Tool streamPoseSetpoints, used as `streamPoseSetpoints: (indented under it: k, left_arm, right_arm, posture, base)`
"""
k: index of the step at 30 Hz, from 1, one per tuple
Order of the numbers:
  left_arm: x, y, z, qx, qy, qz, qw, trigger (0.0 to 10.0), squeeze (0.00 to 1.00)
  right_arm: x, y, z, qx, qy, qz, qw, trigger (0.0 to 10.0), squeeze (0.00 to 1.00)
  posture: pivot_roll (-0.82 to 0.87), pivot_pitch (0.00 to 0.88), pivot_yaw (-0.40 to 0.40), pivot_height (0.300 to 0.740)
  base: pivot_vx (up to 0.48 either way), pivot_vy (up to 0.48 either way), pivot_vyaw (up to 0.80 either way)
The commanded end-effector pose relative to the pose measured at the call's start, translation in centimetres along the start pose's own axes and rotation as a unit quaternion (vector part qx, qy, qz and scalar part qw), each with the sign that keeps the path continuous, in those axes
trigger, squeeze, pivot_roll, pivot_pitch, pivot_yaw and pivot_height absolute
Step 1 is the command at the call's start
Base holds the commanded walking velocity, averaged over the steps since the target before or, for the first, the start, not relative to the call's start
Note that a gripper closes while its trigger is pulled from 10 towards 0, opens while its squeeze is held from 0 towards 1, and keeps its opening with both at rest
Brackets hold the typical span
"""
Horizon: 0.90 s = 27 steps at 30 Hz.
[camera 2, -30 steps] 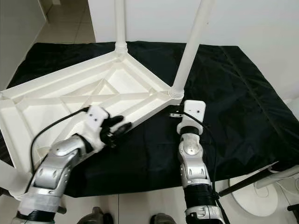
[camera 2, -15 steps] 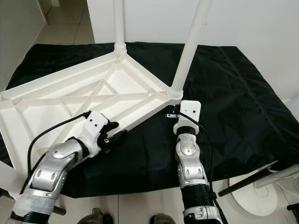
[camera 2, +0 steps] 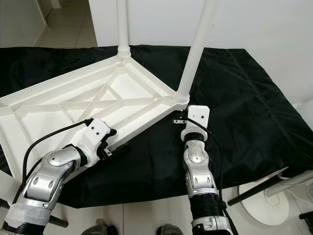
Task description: Building children table
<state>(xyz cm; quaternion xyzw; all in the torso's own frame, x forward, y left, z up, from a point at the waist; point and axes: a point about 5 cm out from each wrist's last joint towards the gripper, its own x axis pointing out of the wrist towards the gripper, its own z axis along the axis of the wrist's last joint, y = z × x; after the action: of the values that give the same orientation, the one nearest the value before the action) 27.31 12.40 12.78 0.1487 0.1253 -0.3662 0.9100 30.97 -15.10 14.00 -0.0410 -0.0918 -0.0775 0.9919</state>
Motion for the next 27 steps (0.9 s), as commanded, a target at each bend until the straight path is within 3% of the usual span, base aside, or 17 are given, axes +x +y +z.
streamPoseSetpoints:
  k: [1, 5, 7, 8, 12, 13, 15, 16, 21, 27]
  left_arm:
    - [-1.2, 1.1, -2.6, -0.010, 0.088, 0.051, 0.995, 10.0, 0.00]
    - [-1.5, 1.0, -2.6, 0.009, 0.119, 0.043, 0.992, 10.0, 0.00]
    - [-1.3, 0.8, -2.6, -0.006, 0.122, 0.043, 0.992, 10.0, 0.00]
    - [-1.0, 0.5, -2.4, -0.011, 0.122, 0.042, 0.992, 5.1, 0.00]
    - [-0.8, 0.3, -2.2, -0.008, 0.120, 0.043, 0.992, 4.5, 0.00]
    - [-0.3, 0.0, -2.0, -0.012, 0.114, 0.047, 0.992, 2.2, 0.00]
    - [-0.2, -0.1, -1.9, -0.012, 0.112, 0.049, 0.992, 2.2, 0.00]
    - [0.1, -0.2, -1.7, -0.013, 0.109, 0.051, 0.993, 0.0, 0.00]
    - [0.8, -0.7, -1.1, -0.015, 0.106, 0.053, 0.993, 0.0, 0.00]
    - [2.7, -1.3, -0.1, -0.005, 0.094, 0.053, 0.994, 0.0, 0.00]
  right_arm:
    - [-0.1, 0.0, -0.1, -0.002, 0.000, 0.003, 1.000, 10.0, 0.00]
    - [-0.1, 0.0, -0.1, -0.002, 0.000, 0.005, 1.000, 10.0, 0.00]
    - [-0.1, 0.1, -0.1, -0.002, 0.000, 0.007, 1.000, 10.0, 0.00]
    - [-0.1, 0.3, -0.1, -0.001, 0.000, 0.008, 1.000, 10.0, 0.00]
    - [-0.1, 0.4, 0.0, -0.001, -0.001, 0.009, 1.000, 10.0, 0.00]
    - [-0.2, 0.4, 0.0, 0.000, -0.001, 0.009, 1.000, 10.0, 0.00]
    - [-0.2, 0.4, 0.0, 0.000, -0.001, 0.009, 1.000, 10.0, 0.00]
    - [-0.2, 0.4, 0.0, 0.000, -0.001, 0.008, 1.000, 10.0, 0.00]
    - [-0.2, 0.4, 0.0, 0.000, -0.001, 0.008, 1.000, 10.0, 0.00]
    - [-0.1, 0.5, 0.0, 0.002, -0.001, 0.008, 1.000, 10.0, 0.00]
  posture:
    - [-0.07, 0.023, -0.017, 0.740]
    - [-0.07, 0.019, -0.019, 0.740]
    - [-0.07, 0.019, -0.019, 0.740]
    - [-0.07, 0.016, -0.018, 0.740]
    - [-0.07, 0.015, -0.017, 0.740]
    - [-0.08, 0.013, -0.016, 0.740]
    - [-0.08, 0.013, -0.016, 0.740]
    - [-0.08, 0.012, -0.015, 0.740]
    - [-0.08, 0.010, -0.014, 0.740]
    - [-0.08, 0.008, -0.012, 0.740]
  base:
    - [0.000, 0.000, 0.00]
    - [0.000, 0.000, 0.00]
    - [0.000, 0.000, 0.00]
    - [0.000, 0.000, 0.00]
    - [0.000, 0.000, 0.00]
    - [0.000, 0.000, 0.00]
    - [0.000, 0.000, 0.00]
    - [0.000, 0.000, 0.00]
    - [0.000, 0.000, 0.00]
    - [0.000, 0.000, 0.00]
